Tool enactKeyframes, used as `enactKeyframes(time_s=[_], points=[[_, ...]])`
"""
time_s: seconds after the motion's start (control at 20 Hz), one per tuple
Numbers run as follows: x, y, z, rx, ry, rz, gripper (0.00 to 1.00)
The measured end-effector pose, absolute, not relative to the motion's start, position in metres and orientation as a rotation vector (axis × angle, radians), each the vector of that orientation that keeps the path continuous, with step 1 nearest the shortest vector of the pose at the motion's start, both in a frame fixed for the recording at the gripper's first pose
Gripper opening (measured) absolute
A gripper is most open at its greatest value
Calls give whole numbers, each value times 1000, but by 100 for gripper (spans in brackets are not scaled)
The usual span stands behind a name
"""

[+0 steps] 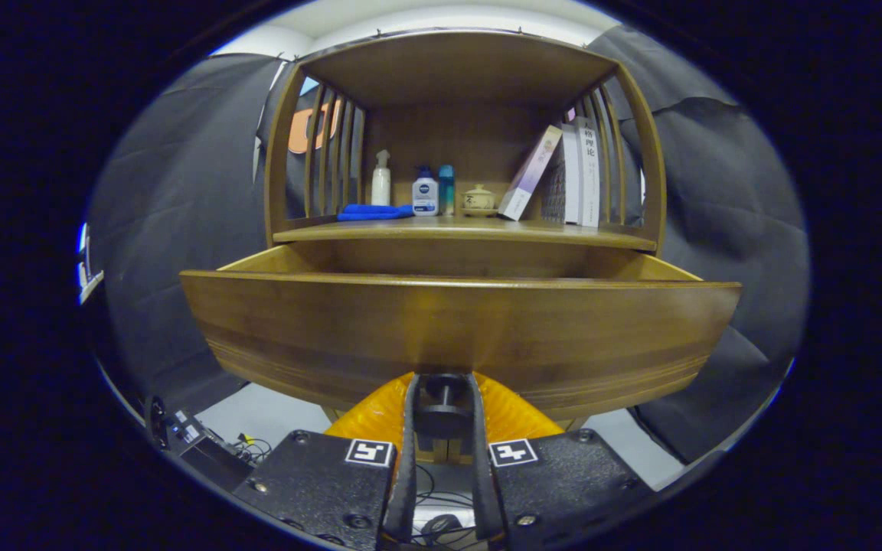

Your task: Pull open the drawer, take out the items inside it, and place them on the countertop above the cabinet.

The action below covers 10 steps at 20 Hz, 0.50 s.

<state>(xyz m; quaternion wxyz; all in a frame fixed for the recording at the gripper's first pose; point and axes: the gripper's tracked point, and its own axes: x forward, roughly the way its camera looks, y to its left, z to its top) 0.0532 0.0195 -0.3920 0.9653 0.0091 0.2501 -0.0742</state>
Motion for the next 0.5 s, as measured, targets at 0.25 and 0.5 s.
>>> enactKeyframes(time_s=[0.25, 0.5], points=[[29, 24, -390, 15, 515, -109, 33], [23, 27, -389, 32, 578, -92, 38]])
